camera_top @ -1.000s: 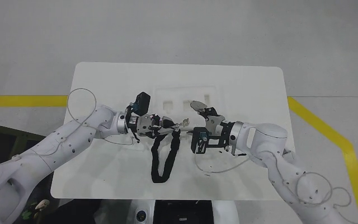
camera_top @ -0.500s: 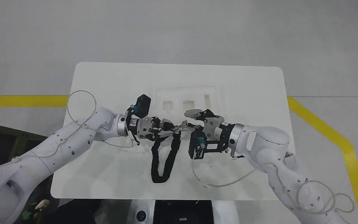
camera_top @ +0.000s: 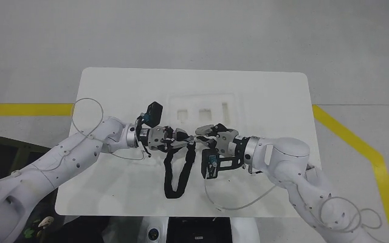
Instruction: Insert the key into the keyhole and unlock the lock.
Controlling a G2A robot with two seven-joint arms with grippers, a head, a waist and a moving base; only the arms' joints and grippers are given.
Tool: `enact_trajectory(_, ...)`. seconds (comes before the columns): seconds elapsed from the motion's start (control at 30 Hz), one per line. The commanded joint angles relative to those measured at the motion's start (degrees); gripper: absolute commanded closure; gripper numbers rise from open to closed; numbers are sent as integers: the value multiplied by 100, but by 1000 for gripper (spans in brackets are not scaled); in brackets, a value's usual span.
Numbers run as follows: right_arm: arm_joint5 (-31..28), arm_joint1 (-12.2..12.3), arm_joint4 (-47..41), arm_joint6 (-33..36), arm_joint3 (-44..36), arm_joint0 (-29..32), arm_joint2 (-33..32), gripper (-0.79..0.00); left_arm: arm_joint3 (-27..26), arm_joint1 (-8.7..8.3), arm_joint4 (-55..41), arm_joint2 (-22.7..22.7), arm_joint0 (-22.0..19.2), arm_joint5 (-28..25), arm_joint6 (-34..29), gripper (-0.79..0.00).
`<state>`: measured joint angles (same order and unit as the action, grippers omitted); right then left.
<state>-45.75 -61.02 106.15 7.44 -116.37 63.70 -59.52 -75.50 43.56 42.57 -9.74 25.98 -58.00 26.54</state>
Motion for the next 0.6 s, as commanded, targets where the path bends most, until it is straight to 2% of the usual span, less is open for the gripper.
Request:
enact_trajectory(0.0,-36,-5,-104,-30,42,-12,-1,-92,-7,-4,14,0,0,0,9,0)
enact_trajectory(0.2,-144,-28,-612,-27,241,-49,-38,0,-31,-11,76,0,-11,0,74,0)
enact_trajectory(0.4,-252,-84,-1683,340,555,-117,-60,0,-26,-12,170,0,-8,0,167,0)
enact_trajectory(0.57,-57,-146,-2630,887,745,-188,-10,0,-17,-12,254,0,5,0,253,0)
